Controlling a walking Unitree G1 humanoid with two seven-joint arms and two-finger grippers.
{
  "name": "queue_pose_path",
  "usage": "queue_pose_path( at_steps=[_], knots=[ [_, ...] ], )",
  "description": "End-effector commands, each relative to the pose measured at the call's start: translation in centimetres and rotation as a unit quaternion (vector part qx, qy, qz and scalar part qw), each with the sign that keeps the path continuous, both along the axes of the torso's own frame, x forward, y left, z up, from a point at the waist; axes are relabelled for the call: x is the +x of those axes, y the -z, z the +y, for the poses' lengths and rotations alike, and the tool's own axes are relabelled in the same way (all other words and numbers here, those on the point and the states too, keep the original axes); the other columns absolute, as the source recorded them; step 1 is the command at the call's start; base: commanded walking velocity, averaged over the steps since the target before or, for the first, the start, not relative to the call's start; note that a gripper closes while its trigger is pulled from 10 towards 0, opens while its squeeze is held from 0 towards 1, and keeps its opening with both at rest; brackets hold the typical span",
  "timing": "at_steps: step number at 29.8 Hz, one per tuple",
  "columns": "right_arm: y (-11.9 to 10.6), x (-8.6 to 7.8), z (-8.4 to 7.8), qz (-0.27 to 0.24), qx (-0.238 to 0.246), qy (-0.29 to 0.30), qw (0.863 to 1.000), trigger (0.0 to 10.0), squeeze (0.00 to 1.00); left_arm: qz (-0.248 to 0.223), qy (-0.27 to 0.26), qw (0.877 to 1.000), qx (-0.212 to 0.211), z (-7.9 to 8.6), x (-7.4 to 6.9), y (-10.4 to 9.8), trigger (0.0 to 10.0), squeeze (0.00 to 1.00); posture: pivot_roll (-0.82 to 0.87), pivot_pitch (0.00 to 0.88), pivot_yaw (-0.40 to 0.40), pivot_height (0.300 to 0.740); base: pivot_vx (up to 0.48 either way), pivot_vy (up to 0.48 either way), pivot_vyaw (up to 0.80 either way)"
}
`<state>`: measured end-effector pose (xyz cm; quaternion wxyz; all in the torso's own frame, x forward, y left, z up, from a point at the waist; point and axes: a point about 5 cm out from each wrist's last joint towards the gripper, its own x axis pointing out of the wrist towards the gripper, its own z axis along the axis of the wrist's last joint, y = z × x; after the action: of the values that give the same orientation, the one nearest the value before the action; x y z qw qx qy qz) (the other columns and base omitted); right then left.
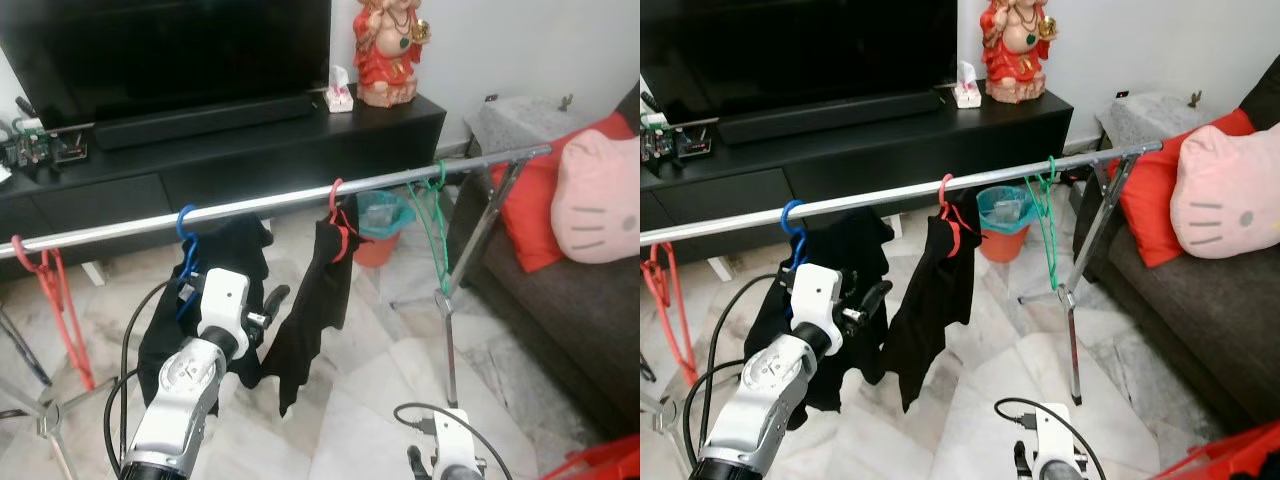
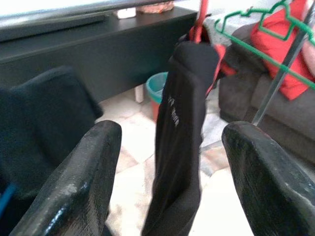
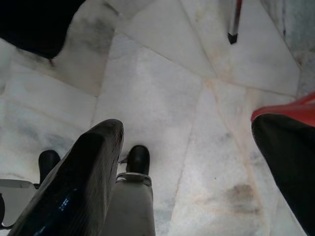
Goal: Hang hanger
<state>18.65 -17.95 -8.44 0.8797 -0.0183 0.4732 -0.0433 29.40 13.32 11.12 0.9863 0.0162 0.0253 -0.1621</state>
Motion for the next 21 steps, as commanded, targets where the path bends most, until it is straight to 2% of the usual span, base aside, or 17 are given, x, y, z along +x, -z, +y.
queue_pose_path(
  at_steps=[1, 9, 17, 21],
  knots=[
    [-0.01, 0.0, 0.02, -0.002, 0.001, 0.001, 1.0, 10.0, 0.0, 0.001, -0.001, 1.0, 0.002, -0.36, 0.43, -0.41, 10.0, 0.0, 0.05, 0.0, -0.016, 0.74, 0.0, 0.0, 0.0],
    [0.0, 0.0, 0.05, -0.002, 0.001, 0.0, 1.0, 10.0, 0.0, 0.013, -0.002, 1.0, 0.02, -0.11, 0.59, 0.31, 10.0, 0.0, 0.06, 0.0, -0.017, 0.74, 0.256, 0.0, 0.0],
    [0.01, 0.0, 0.04, 0.001, 0.001, -0.004, 1.0, 10.0, 0.0, 0.015, -0.007, 1.0, 0.018, -0.11, 0.68, 0.34, 10.0, 0.0, 0.06, 0.0, -0.023, 0.74, 0.272, 0.0, 0.0],
    [-0.01, 0.03, 0.06, -0.001, 0.002, -0.006, 1.0, 10.0, 0.0, 0.014, -0.003, 1.0, 0.018, -0.17, 0.75, 0.33, 10.0, 0.0, 0.06, 0.0, -0.022, 0.74, 0.331, 0.0, -0.55]
  ],
)
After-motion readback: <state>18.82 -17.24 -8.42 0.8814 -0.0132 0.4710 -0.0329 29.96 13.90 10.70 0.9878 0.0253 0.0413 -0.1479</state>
